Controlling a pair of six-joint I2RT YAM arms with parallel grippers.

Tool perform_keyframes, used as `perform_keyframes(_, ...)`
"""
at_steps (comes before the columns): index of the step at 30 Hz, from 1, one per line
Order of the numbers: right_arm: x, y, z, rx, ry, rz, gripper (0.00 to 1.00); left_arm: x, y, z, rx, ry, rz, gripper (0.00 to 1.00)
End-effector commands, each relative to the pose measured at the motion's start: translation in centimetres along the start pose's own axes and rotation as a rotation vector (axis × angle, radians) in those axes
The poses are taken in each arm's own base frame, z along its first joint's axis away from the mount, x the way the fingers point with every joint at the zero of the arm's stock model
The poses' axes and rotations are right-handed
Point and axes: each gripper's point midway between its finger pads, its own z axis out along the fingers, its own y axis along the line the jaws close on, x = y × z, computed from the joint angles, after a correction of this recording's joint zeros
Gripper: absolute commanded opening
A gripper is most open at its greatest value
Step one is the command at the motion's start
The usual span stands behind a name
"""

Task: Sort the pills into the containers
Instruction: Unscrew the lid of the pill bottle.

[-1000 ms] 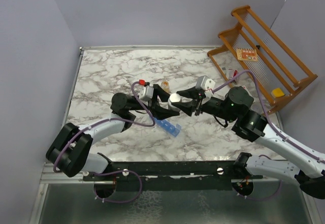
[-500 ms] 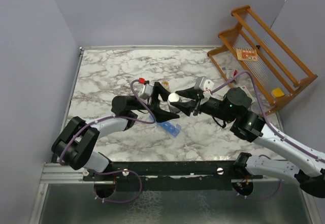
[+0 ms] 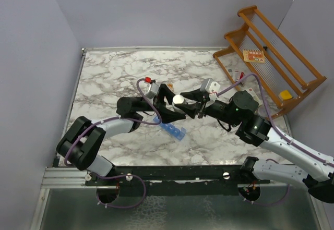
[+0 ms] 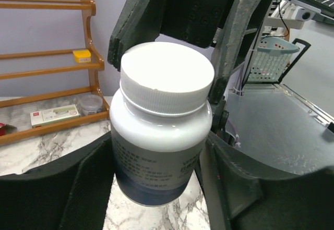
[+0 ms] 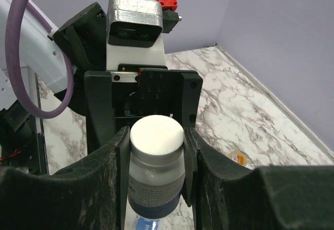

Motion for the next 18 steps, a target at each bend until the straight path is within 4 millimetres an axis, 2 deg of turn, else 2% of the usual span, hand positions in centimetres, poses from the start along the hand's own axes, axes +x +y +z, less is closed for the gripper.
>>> perform_keyframes(1, -1.91, -1.20, 0.37, 0.053, -0.079, -0.025, 0.01, -1.32, -1.69, 0.24, 0.085, -0.022, 0.101, 0.59)
perform_keyframes(8, -1.54, -1.06, 0.62, 0.047, -0.076, -0.015, 0.01, -1.36, -1.61, 0.32, 0.087, -0.024, 0.100, 0.44)
perform_keyframes(12, -1.27, -0.95, 0.71, 0.042, -0.073, -0.011, 0.01, -1.57, -1.94, 0.33, 0.102, -0.032, 0.106, 0.66)
perform_keyframes(18, -1.15, -0.79, 0.80, 0.036, -0.075, -0.003, 0.01, -1.74, -2.09, 0.34, 0.108, -0.042, 0.113, 0.65)
